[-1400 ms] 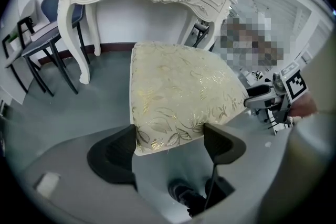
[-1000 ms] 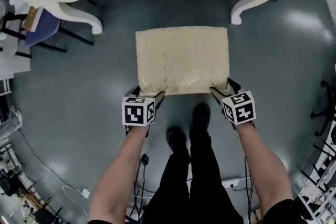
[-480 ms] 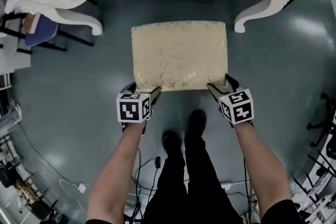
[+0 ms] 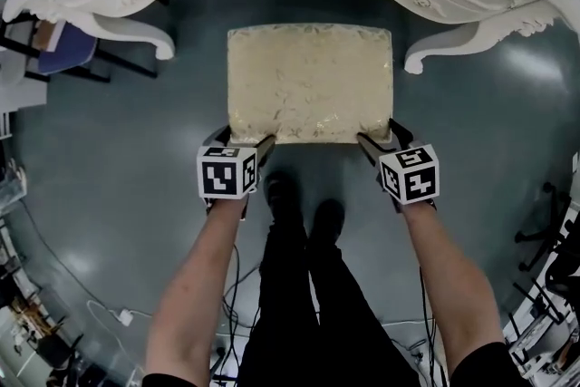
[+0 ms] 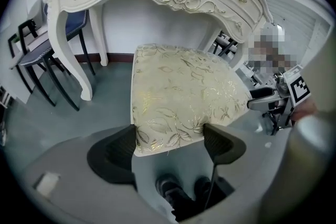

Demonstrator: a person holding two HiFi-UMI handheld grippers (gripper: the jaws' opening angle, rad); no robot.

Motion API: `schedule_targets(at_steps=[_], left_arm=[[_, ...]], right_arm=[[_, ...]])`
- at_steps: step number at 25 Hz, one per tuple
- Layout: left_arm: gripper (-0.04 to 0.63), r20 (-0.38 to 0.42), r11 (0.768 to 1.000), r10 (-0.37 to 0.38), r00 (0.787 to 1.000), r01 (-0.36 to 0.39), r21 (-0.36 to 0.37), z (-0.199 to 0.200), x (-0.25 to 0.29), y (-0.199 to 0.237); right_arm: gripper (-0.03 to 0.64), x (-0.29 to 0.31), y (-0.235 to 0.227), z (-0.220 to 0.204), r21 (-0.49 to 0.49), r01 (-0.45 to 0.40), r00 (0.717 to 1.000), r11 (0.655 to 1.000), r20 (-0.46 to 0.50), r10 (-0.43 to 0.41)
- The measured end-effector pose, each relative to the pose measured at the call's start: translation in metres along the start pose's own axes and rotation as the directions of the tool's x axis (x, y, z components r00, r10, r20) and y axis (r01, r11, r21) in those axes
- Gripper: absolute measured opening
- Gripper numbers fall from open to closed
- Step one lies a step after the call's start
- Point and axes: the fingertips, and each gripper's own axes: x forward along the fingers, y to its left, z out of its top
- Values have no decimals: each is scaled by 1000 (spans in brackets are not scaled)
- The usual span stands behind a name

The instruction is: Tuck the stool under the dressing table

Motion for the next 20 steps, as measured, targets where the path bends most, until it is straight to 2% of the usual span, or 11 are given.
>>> schedule_targets(at_steps=[7,15,20], left_arm=[[430,-41,999,-36,999,36,18,21,5,6],[430,-19,996,-60,998,61,71,62,17,29],[420,-33,992,-80,996,83,98,88,20,47]], right_arm=[[319,10,-9,18,16,20,998,1000,-52,-19],[318,26,-12,47,71,56,998,996,-17,-55],[318,41,-17,73,80,83,996,993,-21,-82]])
